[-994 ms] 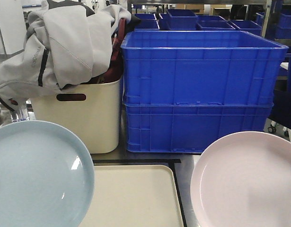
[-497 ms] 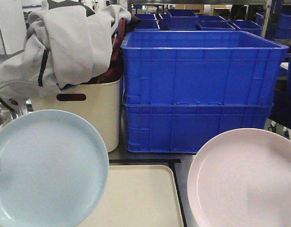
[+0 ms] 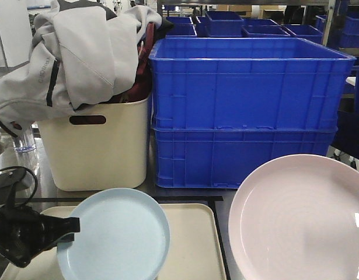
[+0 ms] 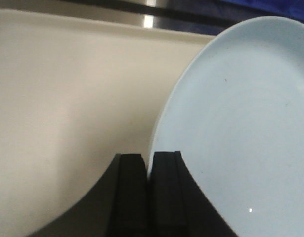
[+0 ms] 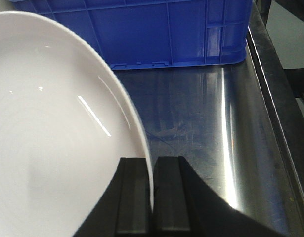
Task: Grab plate from conveyor and place on tray
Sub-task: 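Lower the blue plate onto the cream tray and open left gripper, then lower the pink plate onto the blue plate and open right gripper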
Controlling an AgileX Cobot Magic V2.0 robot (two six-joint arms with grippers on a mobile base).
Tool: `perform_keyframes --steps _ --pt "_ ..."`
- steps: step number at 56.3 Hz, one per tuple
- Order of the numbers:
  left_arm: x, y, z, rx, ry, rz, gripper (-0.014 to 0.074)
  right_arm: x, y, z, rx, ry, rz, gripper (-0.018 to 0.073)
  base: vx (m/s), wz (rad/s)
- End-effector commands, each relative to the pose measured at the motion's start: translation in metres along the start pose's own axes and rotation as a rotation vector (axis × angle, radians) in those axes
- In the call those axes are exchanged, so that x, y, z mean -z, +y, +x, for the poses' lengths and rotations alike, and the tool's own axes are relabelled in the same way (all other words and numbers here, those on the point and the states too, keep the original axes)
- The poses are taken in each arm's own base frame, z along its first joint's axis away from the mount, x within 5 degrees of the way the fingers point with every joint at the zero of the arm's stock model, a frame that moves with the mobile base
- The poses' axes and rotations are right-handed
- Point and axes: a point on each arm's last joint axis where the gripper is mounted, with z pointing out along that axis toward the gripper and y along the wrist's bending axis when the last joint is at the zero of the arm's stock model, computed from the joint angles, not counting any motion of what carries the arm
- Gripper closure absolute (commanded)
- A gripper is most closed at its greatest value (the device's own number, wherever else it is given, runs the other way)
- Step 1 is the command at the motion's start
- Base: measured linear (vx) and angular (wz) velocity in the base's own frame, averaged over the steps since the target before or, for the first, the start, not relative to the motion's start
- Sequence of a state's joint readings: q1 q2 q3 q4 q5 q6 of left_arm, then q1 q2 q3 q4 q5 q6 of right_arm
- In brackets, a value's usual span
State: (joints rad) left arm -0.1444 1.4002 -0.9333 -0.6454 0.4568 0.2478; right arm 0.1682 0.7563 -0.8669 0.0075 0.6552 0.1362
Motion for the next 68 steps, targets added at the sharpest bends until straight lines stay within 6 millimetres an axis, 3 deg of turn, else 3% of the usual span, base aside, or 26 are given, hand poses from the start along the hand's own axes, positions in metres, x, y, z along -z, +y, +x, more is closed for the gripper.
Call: perform_keyframes --steps 1,16,24,29,35,44,56,68 --pt "0.011 -0.011 -0.014 0.015 -0.076 0.041 0.0452 0.005 0.002 -0.016 -0.003 -0.11 -0.014 0.0571 0.0 0.0" --pt "0.011 -0.01 -0.016 0.014 -0.096 0.036 0.0219 0.005 0.002 -0.015 -0.007 -0.11 -0.017 0.0571 0.0 0.0" --pt "0.017 -0.013 -0.015 0.003 -0.088 0.046 0.0188 0.005 0.005 -0.015 -0.055 -0.105 -0.051 0.0571 0.0 0.0" --pt "0.032 -0.018 -0.016 -0.04 -0.11 0.063 0.019 -0.003 0.009 -0.015 -0.123 -0.074 -0.094 0.0571 0.0 0.0" --pt "0.081 -0.032 -0.016 -0.141 -0.232 0.087 0.0288 -0.031 0.021 -0.014 -0.194 0.006 -0.194 0.057 0.0 0.0" --pt "0.154 -0.045 -0.011 -0.269 -0.476 0.083 0.0598 -0.073 0.049 -0.012 -0.206 0.059 -0.347 0.0568 0.0 0.0" --pt "0.217 -0.049 0.013 -0.323 -0.627 0.058 0.06 -0.143 0.107 -0.004 -0.197 0.159 -0.451 0.0569 0.0 0.0" --pt "0.232 -0.044 0.024 -0.31 -0.631 0.003 0.0599 -0.207 0.136 -0.01 -0.212 0.264 -0.471 0.0569 0.0 0.0"
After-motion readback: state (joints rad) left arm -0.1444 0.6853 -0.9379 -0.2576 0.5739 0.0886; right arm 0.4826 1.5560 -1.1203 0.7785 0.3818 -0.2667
